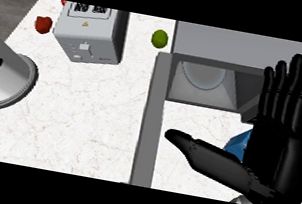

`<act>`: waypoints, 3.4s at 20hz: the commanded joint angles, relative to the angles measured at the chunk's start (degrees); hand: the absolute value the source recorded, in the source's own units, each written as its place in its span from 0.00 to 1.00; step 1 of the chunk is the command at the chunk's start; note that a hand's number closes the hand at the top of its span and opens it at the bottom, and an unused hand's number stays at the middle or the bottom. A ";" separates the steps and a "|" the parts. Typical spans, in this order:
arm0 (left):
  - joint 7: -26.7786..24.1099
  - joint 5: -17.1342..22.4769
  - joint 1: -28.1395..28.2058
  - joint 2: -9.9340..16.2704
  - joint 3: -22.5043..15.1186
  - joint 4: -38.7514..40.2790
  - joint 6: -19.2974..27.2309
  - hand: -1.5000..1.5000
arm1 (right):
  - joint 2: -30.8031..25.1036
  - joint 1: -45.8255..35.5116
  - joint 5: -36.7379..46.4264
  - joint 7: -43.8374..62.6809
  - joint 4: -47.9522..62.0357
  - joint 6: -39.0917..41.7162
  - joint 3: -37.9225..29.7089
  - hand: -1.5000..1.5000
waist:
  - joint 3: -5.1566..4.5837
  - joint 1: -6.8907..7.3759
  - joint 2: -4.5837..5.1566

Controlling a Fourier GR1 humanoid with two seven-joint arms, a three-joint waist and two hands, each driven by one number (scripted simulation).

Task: Pick up the milk, place it into the microwave and close the microwave

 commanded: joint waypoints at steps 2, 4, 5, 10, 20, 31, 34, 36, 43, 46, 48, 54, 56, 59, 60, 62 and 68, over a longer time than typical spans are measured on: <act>-1.02 -0.66 5.45 -2.24 -1.32 -3.22 -1.56 0.00 | 0.08 -1.38 5.46 0.48 3.91 -6.27 1.34 0.00 | 0.03 0.00 -0.02; 1.79 3.90 4.69 0.14 2.20 -4.75 -2.36 0.00 | -1.10 3.44 3.13 -1.19 2.65 -3.30 -1.63 0.00 | 0.06 -0.17 -0.02; -4.61 3.03 8.94 -1.03 2.93 -1.99 -5.85 0.00 | -0.94 5.63 4.10 -0.96 1.38 -3.95 -0.72 0.00 | 0.04 -0.13 -0.05; -3.52 4.07 8.43 -1.14 3.95 -2.12 -6.99 0.00 | -0.84 2.48 2.02 -0.48 6.03 -3.38 -6.19 0.00 | 0.05 -0.08 0.03; -0.84 7.16 8.37 -0.01 7.52 -4.11 -8.14 0.00 | -0.27 14.11 -10.00 -19.34 13.23 -2.62 -12.03 0.00 | 0.10 -0.21 0.07; 1.30 6.11 11.31 -3.50 6.38 -9.22 -9.74 0.00 | 0.06 22.36 -19.16 -32.58 19.98 2.68 -16.82 0.00 | 0.10 -0.37 0.02; -0.17 5.98 10.69 -3.38 7.46 -5.33 -11.80 0.00 | 0.07 24.78 -21.16 -37.71 21.96 4.62 -17.24 0.00 | 0.08 -0.40 0.02; 0.58 4.29 13.34 -6.21 5.62 -9.51 -11.30 0.00 | 0.06 23.22 -19.13 -35.40 23.24 2.68 -14.96 0.00 | 0.07 -0.21 0.01; -2.34 6.83 12.30 -4.55 10.41 -5.16 -14.50 0.00 | -1.75 22.03 -22.46 -44.39 32.52 10.54 -20.51 0.00 | 0.07 -0.19 0.04; -3.76 8.25 15.33 -4.65 12.14 -5.29 -17.95 0.00 | -3.44 21.72 -25.03 -47.41 34.77 13.21 -24.01 0.00 | 0.07 -0.12 0.02; -4.08 5.95 17.18 -7.20 8.63 -7.89 -15.89 0.00 | -1.97 20.25 -22.96 -44.07 32.17 10.72 -21.96 0.00 | 0.05 -0.13 0.00; -2.94 3.76 15.07 -7.23 6.82 -8.08 -14.10 0.00 | -0.72 13.81 -24.16 -52.49 47.87 10.14 -26.89 0.00 | 0.08 0.04 0.06; -3.64 8.19 16.76 -6.15 11.94 -6.86 -18.40 0.00 | -0.77 12.84 -21.01 -47.15 46.09 4.54 -26.26 0.00 | 0.05 0.24 0.03; 0.02 7.34 9.19 -4.18 11.69 -4.28 -14.16 0.00 | -2.09 14.12 -21.91 -50.79 50.12 4.57 -28.90 0.00 | 0.07 -0.28 0.11; 0.26 8.74 12.48 -4.55 12.39 -6.99 -15.48 0.00 | -2.54 11.82 -22.96 -53.21 55.70 5.70 -30.67 0.00 | 0.09 0.06 0.10; 0.79 7.36 14.12 -6.38 11.10 -9.39 -15.52 0.00 | -3.46 11.52 -23.36 -54.55 58.35 6.40 -31.71 0.00 | 0.08 0.02 0.06; -1.90 5.11 13.07 -7.27 9.90 -5.68 -16.57 0.00 | -6.25 14.48 -29.69 -61.54 62.51 21.64 -33.70 0.00 | 0.11 -0.32 0.06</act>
